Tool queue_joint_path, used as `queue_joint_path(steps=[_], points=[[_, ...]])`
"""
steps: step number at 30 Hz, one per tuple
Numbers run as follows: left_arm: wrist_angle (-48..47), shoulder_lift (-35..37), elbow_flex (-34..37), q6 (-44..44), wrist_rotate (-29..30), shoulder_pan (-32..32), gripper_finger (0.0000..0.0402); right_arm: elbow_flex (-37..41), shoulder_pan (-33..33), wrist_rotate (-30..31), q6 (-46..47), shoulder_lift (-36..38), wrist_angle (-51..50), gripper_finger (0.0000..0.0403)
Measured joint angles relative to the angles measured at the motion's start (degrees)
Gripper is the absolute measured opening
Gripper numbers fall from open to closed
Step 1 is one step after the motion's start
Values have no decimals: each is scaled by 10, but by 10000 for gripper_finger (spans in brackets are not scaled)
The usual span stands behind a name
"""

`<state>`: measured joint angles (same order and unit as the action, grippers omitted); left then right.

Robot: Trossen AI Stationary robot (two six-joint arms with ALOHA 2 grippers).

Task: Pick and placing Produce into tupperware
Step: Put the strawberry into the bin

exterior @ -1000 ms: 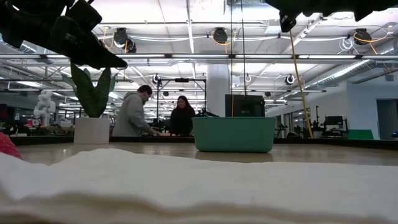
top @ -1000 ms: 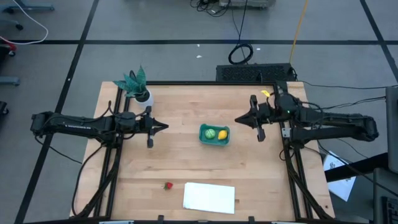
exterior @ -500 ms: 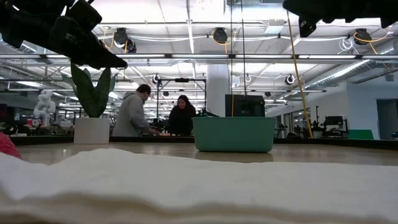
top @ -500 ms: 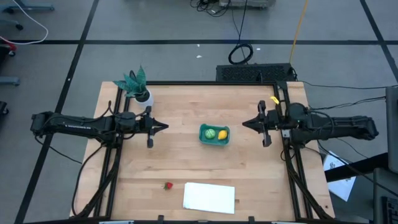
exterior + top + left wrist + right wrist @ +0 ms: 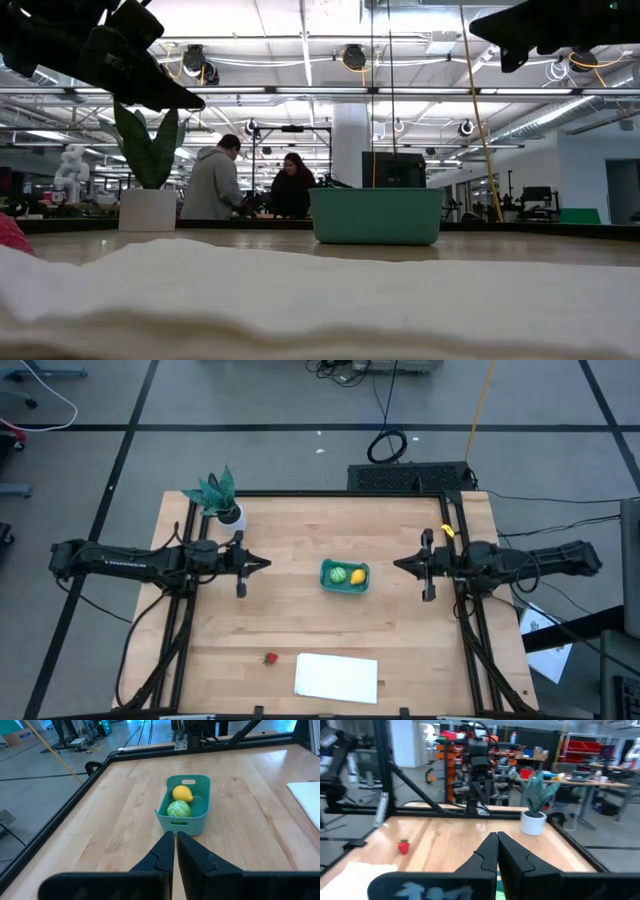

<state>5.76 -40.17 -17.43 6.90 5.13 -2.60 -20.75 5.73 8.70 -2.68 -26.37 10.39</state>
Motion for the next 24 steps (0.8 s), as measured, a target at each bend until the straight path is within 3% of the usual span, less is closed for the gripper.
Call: queue_joint_path(steps=[9,15,24], points=[[0,0,0,3,12,0,26,28,23,23,-28,5,1,0],[0,0,0,3,13,0,26,63,21,-12,-40,28,14,0],[0,0,0,3,13,0,26,93,-3,-15,-18,89,22,0]])
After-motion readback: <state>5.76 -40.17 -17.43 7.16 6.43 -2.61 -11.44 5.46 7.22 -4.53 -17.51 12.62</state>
